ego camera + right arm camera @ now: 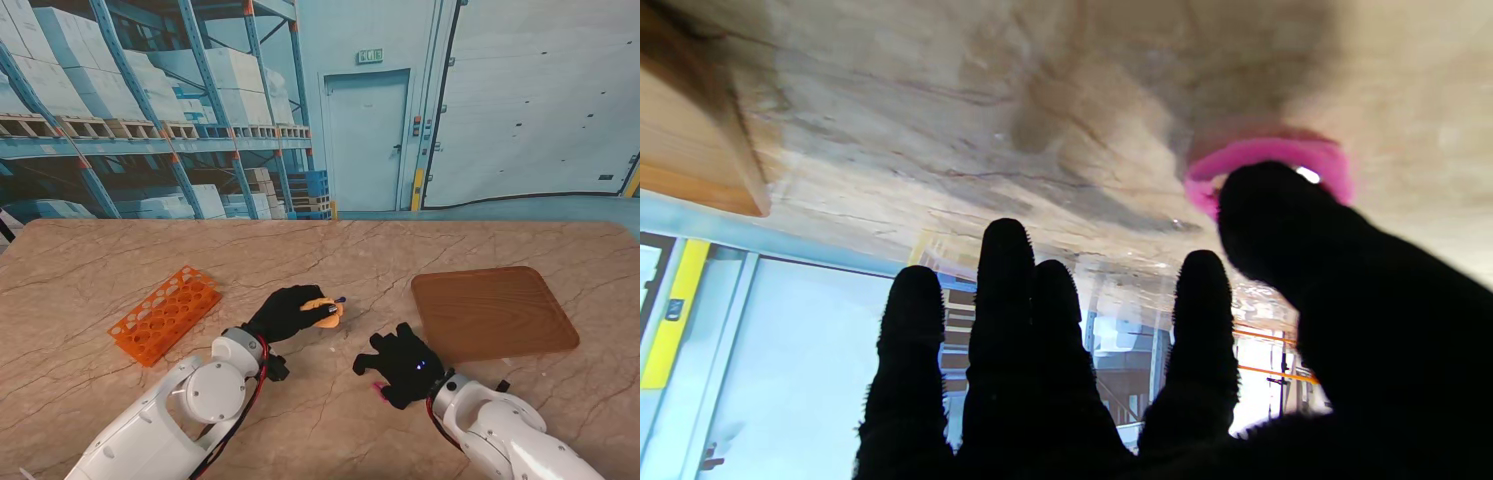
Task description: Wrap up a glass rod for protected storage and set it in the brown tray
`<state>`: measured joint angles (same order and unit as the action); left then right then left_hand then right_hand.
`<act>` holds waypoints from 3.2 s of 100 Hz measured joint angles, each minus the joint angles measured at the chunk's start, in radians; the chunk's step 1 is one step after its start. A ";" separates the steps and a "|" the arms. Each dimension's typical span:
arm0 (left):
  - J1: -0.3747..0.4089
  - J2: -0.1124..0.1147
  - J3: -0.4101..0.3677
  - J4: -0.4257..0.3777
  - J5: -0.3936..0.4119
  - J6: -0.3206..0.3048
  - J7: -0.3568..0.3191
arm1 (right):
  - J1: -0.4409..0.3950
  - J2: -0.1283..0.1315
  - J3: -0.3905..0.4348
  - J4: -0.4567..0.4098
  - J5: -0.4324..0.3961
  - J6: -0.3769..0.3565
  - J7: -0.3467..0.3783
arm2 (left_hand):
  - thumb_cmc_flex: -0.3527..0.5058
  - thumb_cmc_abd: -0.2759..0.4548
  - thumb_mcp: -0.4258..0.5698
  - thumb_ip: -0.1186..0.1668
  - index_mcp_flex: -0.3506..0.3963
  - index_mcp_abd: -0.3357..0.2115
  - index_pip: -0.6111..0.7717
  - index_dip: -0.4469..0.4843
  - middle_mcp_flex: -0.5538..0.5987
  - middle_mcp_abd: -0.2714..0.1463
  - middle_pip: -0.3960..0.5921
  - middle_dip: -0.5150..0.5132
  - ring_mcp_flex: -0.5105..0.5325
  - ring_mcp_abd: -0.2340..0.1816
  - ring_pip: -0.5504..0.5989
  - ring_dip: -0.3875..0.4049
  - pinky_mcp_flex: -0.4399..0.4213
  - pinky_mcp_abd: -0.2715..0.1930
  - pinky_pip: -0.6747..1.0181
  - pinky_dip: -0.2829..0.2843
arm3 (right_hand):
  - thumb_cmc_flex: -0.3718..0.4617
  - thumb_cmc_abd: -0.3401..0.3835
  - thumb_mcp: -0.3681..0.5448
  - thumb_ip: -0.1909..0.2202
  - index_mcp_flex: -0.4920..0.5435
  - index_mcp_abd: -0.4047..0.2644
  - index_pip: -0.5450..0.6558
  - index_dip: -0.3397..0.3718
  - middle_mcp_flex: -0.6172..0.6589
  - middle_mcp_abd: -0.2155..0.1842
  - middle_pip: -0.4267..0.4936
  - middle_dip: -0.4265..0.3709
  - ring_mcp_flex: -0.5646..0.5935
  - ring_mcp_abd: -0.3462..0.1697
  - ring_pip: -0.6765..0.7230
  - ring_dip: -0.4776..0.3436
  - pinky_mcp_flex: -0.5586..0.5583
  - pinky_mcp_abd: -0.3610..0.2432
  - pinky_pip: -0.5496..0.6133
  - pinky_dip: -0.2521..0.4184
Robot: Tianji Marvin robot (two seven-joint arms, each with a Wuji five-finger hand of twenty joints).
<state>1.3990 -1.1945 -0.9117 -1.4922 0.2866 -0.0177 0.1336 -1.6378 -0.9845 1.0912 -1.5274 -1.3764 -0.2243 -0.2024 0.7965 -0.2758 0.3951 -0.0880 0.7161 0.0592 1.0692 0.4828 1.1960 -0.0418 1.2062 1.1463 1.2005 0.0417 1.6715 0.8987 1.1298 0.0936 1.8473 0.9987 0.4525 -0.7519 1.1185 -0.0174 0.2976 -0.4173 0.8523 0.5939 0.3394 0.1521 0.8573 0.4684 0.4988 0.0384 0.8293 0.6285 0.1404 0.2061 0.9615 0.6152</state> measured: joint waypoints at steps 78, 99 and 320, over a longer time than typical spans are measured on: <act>-0.005 0.000 0.003 0.003 0.000 0.004 0.000 | 0.015 0.000 0.016 0.044 0.025 -0.081 -0.038 | 0.000 0.000 0.001 0.000 0.000 0.000 0.000 -0.008 0.000 0.000 0.000 0.000 0.000 0.000 0.000 0.000 0.000 0.001 0.000 0.000 | 0.069 0.090 0.044 -0.005 0.386 -0.124 0.246 -0.127 0.080 -0.051 -0.001 -0.037 0.001 -0.026 -0.027 -0.015 0.001 -0.023 -0.027 0.000; -0.006 0.000 0.003 0.005 0.000 0.004 0.000 | -0.015 -0.004 0.067 0.025 0.012 -0.082 -0.052 | 0.000 0.000 0.001 0.000 0.000 0.000 0.000 -0.008 0.000 0.000 0.000 0.000 0.000 0.000 0.000 0.000 0.000 0.001 0.000 0.000 | 0.071 0.104 -0.005 -0.025 0.386 -0.058 0.222 -0.173 0.097 -0.052 -0.001 -0.037 0.002 -0.025 -0.027 -0.015 0.001 -0.023 -0.027 0.000; -0.029 0.016 0.073 0.029 0.134 -0.061 -0.006 | 0.065 -0.086 0.068 -0.042 0.281 -0.053 -0.178 | -0.272 -0.225 0.186 0.001 0.013 0.050 -0.104 0.081 0.040 -0.050 0.062 0.010 0.013 -0.037 0.009 -0.023 -0.003 -0.029 0.000 -0.045 | 0.017 0.183 -0.162 -0.040 0.343 0.053 0.209 -0.199 0.170 -0.029 0.045 -0.011 0.042 0.000 0.059 0.009 0.037 -0.020 0.028 0.000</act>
<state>1.3697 -1.1783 -0.8388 -1.4634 0.4210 -0.0785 0.1276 -1.5726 -1.0704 1.1591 -1.5691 -1.0955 -0.2771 -0.3806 0.5241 -0.5004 0.5811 -0.0871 0.7293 0.1095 0.9647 0.5637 1.2357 -0.0920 1.2686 1.1559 1.2132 0.0050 1.6804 0.8759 1.1267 0.0641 1.8473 0.9537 0.4694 -0.5692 0.9568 -0.0577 0.6406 -0.3646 1.0617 0.3948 0.5092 0.1229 0.9024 0.4577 0.5409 0.0382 0.8883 0.6379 0.1771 0.1858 0.9898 0.6151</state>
